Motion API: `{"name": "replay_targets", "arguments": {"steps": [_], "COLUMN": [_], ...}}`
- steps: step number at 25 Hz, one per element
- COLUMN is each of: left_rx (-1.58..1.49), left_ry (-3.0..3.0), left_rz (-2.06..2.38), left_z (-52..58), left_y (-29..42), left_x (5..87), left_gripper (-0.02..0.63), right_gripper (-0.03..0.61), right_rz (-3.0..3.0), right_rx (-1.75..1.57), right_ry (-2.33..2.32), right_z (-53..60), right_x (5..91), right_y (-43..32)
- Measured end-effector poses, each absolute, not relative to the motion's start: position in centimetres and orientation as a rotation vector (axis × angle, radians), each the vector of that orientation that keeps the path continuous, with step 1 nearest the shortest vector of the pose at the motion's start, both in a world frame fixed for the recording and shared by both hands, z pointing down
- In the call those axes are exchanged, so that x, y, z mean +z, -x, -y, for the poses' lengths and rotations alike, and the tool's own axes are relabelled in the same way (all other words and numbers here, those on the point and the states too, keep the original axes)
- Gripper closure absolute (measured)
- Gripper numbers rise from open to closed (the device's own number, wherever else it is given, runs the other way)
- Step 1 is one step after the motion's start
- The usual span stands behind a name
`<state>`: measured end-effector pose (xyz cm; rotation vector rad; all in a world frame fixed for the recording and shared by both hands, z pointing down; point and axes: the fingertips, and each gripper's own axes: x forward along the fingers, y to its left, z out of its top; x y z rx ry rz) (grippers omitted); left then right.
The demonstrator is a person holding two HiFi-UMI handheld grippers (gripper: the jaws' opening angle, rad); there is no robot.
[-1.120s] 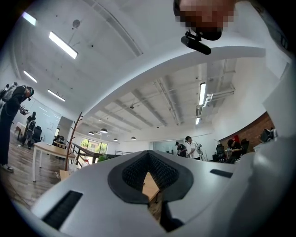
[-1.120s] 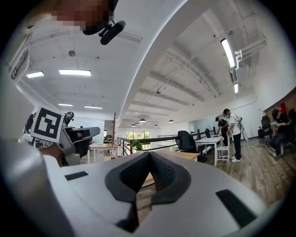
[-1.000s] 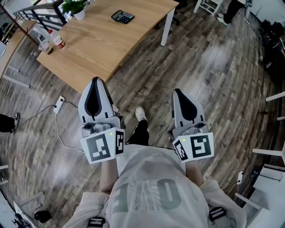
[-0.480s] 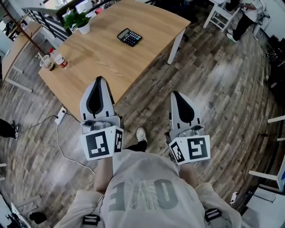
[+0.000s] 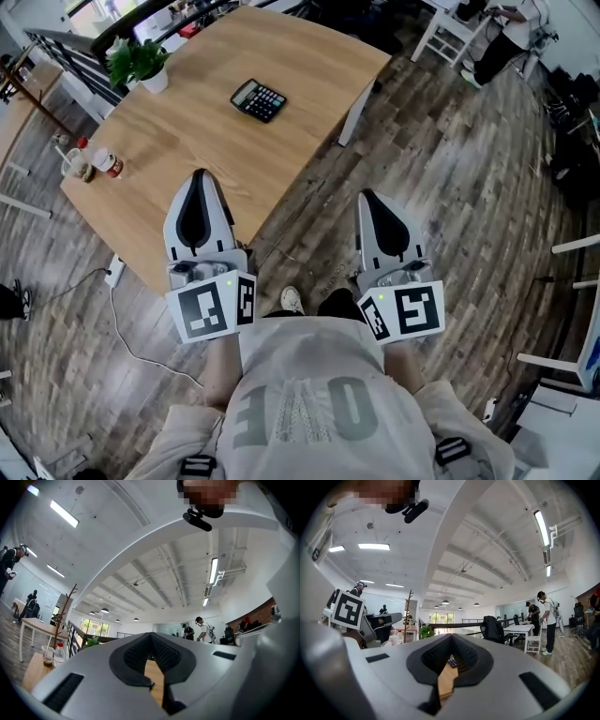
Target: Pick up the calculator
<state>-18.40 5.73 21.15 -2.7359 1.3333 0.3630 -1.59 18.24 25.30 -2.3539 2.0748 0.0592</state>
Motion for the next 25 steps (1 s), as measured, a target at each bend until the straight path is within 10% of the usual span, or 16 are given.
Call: {"name": "replay_targets", "arguments": {"steps": [25], "left_rx": [0.283], "left_ry": [2.637], "left_rz": [-1.524], "left_z": [3.7], "left_y": [13.6], "left_x": [23.1], "left_gripper": [0.604], "right_gripper": [0.56], "right_rz": [-2.294], "right_rx": [0.012], "right_ry": [2.099], "right_z": [-3.2], "right_x": [27.2], "right_y": [-2.8]}}
